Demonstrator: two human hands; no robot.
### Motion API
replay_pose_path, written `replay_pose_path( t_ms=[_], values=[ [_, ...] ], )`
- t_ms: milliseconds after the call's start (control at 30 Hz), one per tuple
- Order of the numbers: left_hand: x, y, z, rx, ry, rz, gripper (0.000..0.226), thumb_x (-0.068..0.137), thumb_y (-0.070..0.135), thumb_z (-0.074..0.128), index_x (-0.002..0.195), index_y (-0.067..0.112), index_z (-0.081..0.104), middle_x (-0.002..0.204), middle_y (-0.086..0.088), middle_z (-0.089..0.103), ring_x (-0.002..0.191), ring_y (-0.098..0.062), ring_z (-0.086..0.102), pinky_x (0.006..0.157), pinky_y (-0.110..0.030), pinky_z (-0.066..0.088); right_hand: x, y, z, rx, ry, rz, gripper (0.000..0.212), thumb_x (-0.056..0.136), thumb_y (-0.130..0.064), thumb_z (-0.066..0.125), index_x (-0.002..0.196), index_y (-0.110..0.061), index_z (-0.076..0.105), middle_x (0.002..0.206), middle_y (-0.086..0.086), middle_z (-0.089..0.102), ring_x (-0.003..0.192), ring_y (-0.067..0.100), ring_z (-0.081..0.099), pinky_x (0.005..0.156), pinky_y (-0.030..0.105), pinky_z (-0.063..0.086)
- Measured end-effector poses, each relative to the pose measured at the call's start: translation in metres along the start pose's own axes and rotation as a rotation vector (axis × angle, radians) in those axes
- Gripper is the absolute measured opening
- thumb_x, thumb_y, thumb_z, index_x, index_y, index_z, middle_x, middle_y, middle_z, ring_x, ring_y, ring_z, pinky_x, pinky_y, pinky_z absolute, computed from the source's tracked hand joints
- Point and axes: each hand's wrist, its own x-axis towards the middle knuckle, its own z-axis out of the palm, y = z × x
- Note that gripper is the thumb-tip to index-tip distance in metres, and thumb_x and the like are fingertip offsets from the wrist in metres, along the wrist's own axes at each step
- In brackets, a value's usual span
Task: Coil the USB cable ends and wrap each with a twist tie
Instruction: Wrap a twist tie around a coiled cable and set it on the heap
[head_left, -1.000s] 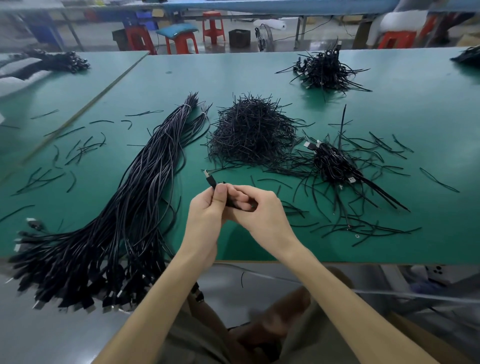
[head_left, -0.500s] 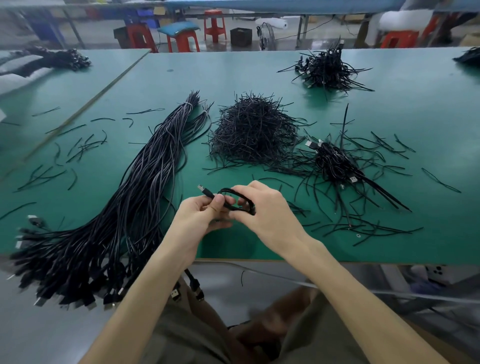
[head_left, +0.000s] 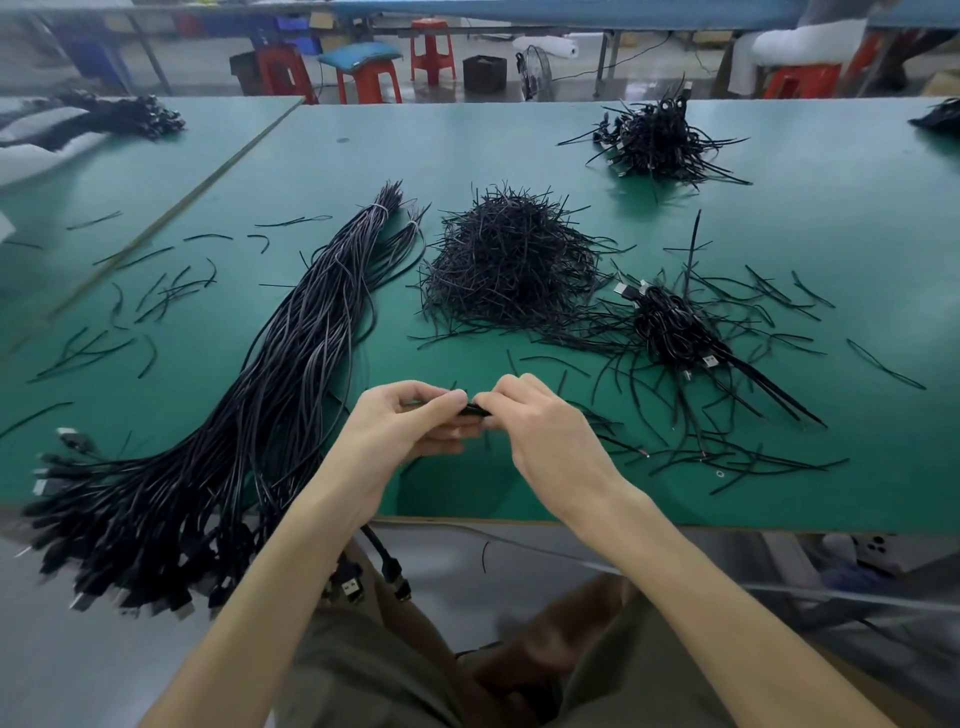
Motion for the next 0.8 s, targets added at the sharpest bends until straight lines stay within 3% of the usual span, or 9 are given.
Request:
replay_pose_path(
  t_ms=[67, 167, 300, 400, 533, 700, 800],
  values=[
    [0.001, 0.004, -0.002, 0.202, -0.014, 0.003, 0.02, 0.098, 0.022, 0.068, 0.101, 0.003, 0.07, 0.087, -0.012, 0.079, 0.076, -0.025, 0.076, 0.069, -0.032, 0.061, -0.003, 0.001, 0.002, -0.004, -0.002, -0.027, 0.028, 0.096, 0.002, 0.05, 0.117, -0.004, 0.067, 0.102, 0.007, 0.061, 0.102, 0.025, 0.054, 0.078, 0.045, 0.054],
    [0.002, 0.011, -0.006, 0.729, -0.101, 0.118, 0.02, 0.102, 0.035, 0.058, 0.092, 0.022, 0.069, 0.075, 0.004, 0.076, 0.058, -0.012, 0.067, 0.059, -0.026, 0.054, -0.008, 0.002, 0.007, -0.024, -0.033, -0.052, 0.028, 0.094, 0.007, 0.051, 0.115, -0.004, 0.066, 0.102, 0.007, 0.059, 0.102, 0.024, 0.053, 0.077, 0.043, 0.054],
    [0.0, 0.019, 0.001, 1.094, -0.192, 0.146, 0.049, 0.1, 0.063, 0.032, 0.087, 0.028, 0.063, 0.076, 0.008, 0.071, 0.063, -0.008, 0.062, 0.067, -0.032, 0.054, -0.013, 0.002, 0.012, -0.037, 0.012, -0.06, 0.025, 0.082, 0.019, 0.059, 0.097, -0.001, 0.066, 0.093, 0.009, 0.059, 0.091, 0.028, 0.057, 0.064, 0.044, 0.055],
    [0.001, 0.02, 0.008, 1.11, -0.228, 0.098, 0.066, 0.09, 0.069, 0.017, 0.092, 0.021, 0.062, 0.082, 0.004, 0.068, 0.075, -0.017, 0.063, 0.076, -0.036, 0.052, -0.014, 0.004, 0.014, -0.032, 0.087, -0.069, 0.018, 0.085, 0.013, 0.066, 0.094, -0.003, 0.068, 0.088, 0.008, 0.06, 0.083, 0.026, 0.058, 0.06, 0.042, 0.055],
    [0.002, 0.015, 0.007, 1.092, -0.234, 0.145, 0.067, 0.092, 0.071, 0.016, 0.095, 0.018, 0.058, 0.082, -0.005, 0.062, 0.07, -0.02, 0.054, 0.072, -0.042, 0.05, -0.016, 0.008, 0.014, 0.013, 0.164, -0.093, 0.014, 0.089, 0.006, 0.068, 0.099, -0.005, 0.069, 0.087, 0.006, 0.059, 0.081, 0.024, 0.057, 0.065, 0.041, 0.056],
    [0.008, 0.009, 0.009, 1.027, -0.27, 0.108, 0.06, 0.091, 0.071, 0.018, 0.095, 0.025, 0.056, 0.079, 0.015, 0.056, 0.071, -0.001, 0.055, 0.066, -0.023, 0.042, -0.014, 0.013, 0.015, 0.004, 0.109, -0.08, 0.026, 0.089, 0.008, 0.066, 0.112, -0.005, 0.069, 0.095, 0.006, 0.06, 0.089, 0.023, 0.057, 0.072, 0.042, 0.057],
    [0.011, 0.006, 0.006, 1.015, -0.297, 0.114, 0.067, 0.09, 0.073, 0.019, 0.105, 0.021, 0.059, 0.095, 0.007, 0.066, 0.09, -0.014, 0.064, 0.086, -0.039, 0.053, -0.014, 0.013, 0.015, 0.02, 0.074, -0.075, 0.03, 0.094, 0.004, 0.062, 0.124, -0.002, 0.065, 0.1, 0.009, 0.06, 0.096, 0.024, 0.058, 0.08, 0.041, 0.056]
  ],
)
